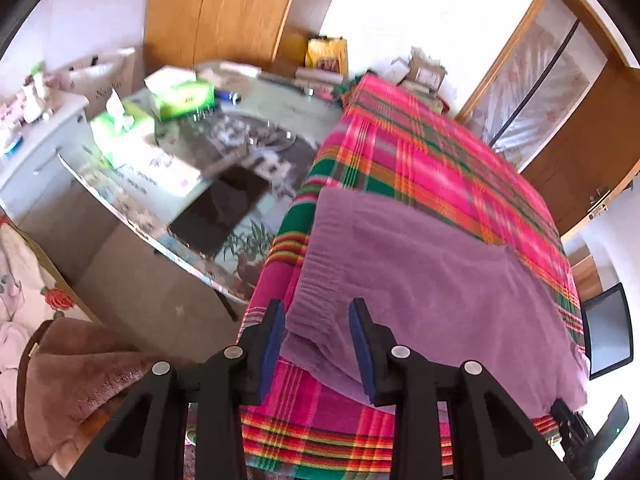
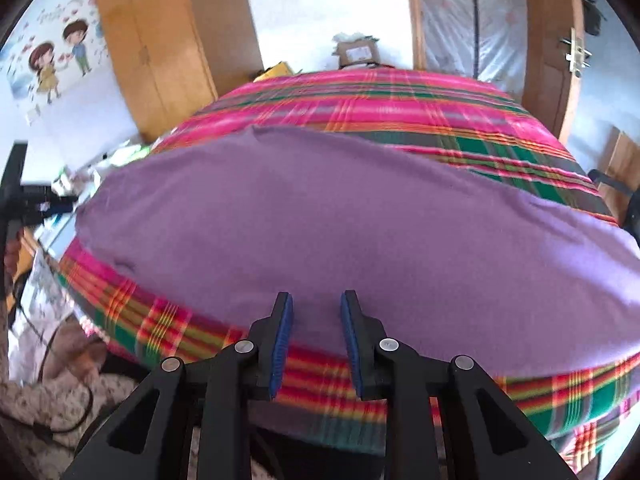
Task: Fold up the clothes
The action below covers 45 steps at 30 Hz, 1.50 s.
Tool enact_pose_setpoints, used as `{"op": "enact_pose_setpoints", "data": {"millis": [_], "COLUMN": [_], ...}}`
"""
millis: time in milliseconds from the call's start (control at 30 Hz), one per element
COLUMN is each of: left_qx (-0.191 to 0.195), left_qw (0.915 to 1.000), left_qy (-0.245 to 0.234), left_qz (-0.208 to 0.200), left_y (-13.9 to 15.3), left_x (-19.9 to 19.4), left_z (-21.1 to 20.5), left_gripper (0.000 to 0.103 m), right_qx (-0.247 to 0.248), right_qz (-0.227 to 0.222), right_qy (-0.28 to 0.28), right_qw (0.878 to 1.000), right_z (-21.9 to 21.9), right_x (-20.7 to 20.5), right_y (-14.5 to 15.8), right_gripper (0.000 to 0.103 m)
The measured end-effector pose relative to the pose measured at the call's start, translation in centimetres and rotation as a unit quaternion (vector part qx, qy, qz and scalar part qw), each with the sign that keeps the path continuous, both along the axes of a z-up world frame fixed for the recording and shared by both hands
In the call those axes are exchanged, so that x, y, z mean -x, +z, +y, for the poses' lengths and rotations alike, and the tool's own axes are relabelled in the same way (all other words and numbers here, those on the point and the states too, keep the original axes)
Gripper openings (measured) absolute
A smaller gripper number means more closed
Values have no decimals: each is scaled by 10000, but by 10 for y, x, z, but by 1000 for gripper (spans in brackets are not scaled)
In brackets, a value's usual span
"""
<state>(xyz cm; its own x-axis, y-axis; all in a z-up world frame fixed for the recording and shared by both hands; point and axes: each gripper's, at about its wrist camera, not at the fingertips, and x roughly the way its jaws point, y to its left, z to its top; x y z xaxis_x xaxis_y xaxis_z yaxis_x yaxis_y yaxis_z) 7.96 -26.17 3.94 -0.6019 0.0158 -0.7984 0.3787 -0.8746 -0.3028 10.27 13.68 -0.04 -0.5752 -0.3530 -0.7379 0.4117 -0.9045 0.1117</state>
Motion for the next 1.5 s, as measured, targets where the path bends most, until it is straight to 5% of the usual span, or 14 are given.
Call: {"op": "enact_pose_setpoints", "data": {"millis": [267,400,533,633,767,833,1067,1500], "left_qx": [-111,-42,376,669,785,817,730,798], "left_qw": [9960,9857,9613,9324,8917,8815,8635,8696], "left_qy": [-881,-1686,-2724,-3541,-4444,-4637,-4980,-4867], "left_qz": [83,48,185,260,357,347,317,218], "left_y": [5,-4,-7,-9,-14,-18,-29,-40], "left_x": [18,26,26,24,21,22,25,34], "left_z": [52,95,153,201,257,276,312,320], "left_gripper": [34,34,34,34,34,34,34,31], "right_qx": [-264,-270,-386,44,293,339,199,-941], "right_qz": [482,564,482,428,380,418,523,1124], "right_qy": [45,-138,-914,-1504,-1611,-1490,-1123,-618], "right_qw": [9985,9979,9939,9877,9858,9874,9921,9873], "right_z": [-16,-3,36,65,67,60,37,7], "right_x": [7,0,-5,-10,-15,-17,-24,-31], "right_y": [17,14,8,8,3,2,-6,-17], "right_gripper": [26,26,26,27,28,28,28,38]}}
